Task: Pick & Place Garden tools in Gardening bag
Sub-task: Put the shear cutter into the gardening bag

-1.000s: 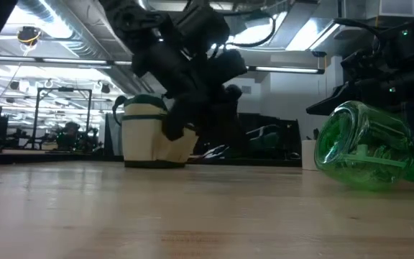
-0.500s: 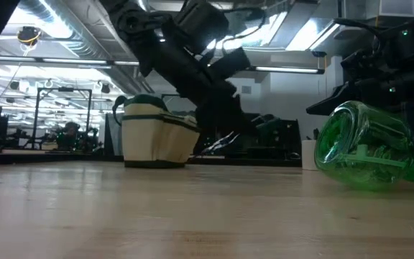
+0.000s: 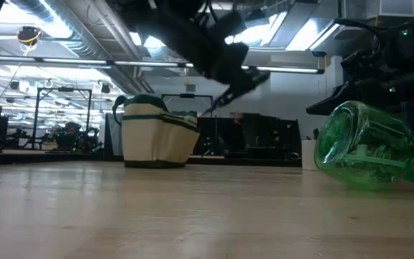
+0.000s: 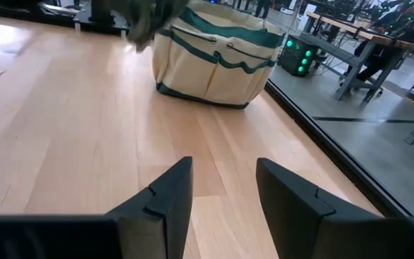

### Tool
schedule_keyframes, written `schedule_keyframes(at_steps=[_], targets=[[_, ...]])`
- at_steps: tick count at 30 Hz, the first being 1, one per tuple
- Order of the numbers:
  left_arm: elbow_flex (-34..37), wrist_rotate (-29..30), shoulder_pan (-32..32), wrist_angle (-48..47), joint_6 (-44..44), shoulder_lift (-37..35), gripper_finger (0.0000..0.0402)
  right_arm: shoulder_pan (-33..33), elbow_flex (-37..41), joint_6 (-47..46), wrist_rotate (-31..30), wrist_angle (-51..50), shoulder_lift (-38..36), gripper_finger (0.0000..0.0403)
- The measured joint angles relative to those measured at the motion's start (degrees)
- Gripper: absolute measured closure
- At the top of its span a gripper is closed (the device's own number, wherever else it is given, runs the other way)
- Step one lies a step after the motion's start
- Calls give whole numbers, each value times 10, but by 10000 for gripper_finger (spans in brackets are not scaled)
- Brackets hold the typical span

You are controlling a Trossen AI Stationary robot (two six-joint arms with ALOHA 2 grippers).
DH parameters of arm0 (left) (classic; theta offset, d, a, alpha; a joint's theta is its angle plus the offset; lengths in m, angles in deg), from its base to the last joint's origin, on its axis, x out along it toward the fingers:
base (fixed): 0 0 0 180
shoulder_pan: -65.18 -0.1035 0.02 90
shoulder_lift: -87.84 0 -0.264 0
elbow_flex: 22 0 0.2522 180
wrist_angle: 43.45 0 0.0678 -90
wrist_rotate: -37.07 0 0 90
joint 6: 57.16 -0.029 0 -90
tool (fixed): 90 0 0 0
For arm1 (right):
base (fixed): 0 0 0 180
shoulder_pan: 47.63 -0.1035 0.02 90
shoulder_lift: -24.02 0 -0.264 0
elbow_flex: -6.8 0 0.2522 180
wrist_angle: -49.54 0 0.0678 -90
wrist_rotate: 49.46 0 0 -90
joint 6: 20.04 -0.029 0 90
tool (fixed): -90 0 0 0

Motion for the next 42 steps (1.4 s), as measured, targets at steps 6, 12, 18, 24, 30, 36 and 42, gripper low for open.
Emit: schedule_keyframes(at_steps=[6,12,18,24,30,36,42], targets=[[0,30,-2,6,3,-40,374,0,0,0,0,0,0,245],[0,60,-2,7,7,-61,373,0,0,0,0,0,0,245],[0,95,-12,7,7,-79,373,0,0,0,0,0,0,245],[0,106,-15,6,6,-84,373,0,0,0,0,0,0,245],[0,114,-12,-3,12,-83,373,0,0,0,0,0,0,245],[0,138,-3,2,10,-83,373,0,0,0,0,0,0,245],[0,172,-8,3,-4,-83,373,0,0,0,0,0,0,245]])
